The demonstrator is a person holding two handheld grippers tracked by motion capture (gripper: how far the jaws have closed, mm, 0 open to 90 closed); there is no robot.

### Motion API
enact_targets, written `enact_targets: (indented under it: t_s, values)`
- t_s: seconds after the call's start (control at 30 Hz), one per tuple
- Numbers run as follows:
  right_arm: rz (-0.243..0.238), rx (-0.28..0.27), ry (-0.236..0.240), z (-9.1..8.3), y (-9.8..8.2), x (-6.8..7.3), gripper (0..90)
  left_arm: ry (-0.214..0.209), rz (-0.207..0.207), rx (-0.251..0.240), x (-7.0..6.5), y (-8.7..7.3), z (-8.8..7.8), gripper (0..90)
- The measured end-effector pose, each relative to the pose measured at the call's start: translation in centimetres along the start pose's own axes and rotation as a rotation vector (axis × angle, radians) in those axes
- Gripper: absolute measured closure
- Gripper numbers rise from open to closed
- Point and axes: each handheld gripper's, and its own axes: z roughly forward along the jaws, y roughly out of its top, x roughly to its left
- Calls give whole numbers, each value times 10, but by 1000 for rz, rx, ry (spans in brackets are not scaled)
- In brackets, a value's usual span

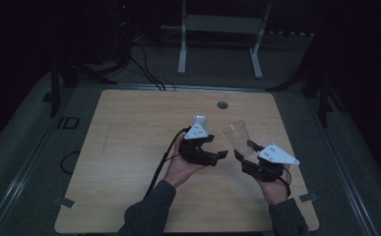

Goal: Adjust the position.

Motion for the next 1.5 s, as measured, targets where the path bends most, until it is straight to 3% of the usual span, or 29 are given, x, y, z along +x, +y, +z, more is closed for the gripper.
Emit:
enact_targets:
  t_s: [0.4, 0.7, 0.77, 1.5]
  values:
    - [1, -30, -4, -2, 0, 1, 413, -46, -38, -18, -1, 4, 3, 199]
    - [-2, -43, 4, -3, 0, 4, 413, -79, -83, -64, 2, 7, 3, 203]
    - [-3, -51, 9, -2, 0, 7, 413, -92, -102, -95, 4, 8, 1, 214]
    - [6, -86, 15, 1, 2, 15, 413, -130, -131, -122, 0, 17, 8, 199]
